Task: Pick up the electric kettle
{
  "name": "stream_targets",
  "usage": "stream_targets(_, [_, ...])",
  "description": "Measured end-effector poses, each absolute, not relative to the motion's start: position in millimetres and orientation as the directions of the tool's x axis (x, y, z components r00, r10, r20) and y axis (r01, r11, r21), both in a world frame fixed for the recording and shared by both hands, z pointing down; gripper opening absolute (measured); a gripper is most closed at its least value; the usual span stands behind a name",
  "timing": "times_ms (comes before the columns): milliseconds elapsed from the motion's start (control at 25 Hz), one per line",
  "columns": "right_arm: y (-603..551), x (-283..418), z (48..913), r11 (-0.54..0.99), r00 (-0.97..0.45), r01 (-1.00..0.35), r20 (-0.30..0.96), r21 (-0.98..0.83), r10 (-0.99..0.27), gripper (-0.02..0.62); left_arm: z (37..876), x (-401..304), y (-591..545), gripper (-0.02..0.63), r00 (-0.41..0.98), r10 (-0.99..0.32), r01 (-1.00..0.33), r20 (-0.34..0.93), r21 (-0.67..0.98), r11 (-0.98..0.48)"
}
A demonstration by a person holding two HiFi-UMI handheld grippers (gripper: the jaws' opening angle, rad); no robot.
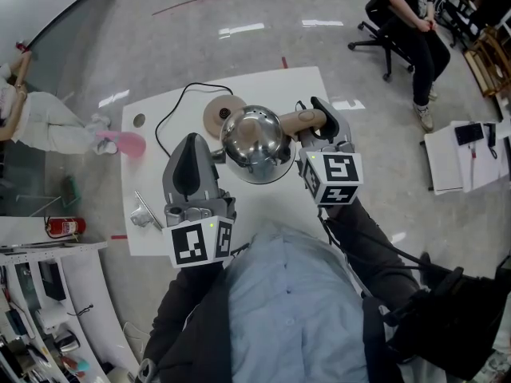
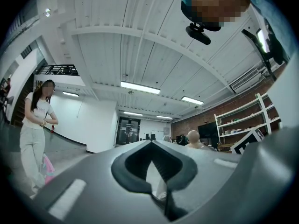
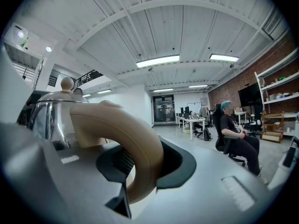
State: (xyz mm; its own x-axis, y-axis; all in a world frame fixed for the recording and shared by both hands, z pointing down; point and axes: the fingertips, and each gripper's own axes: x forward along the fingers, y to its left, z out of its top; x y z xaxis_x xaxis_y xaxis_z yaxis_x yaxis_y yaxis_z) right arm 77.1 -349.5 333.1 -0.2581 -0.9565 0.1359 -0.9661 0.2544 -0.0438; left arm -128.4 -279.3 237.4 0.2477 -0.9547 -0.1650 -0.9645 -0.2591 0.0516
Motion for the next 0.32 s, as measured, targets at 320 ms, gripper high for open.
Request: stream_targets(320, [-352, 89, 339, 0.251, -0.256, -0.967, 0.138, -0.052, -0.957, 0.133, 241, -116, -283, 0.002, 0.258, -0.954, -0.963, -0.152, 0.040, -0.267])
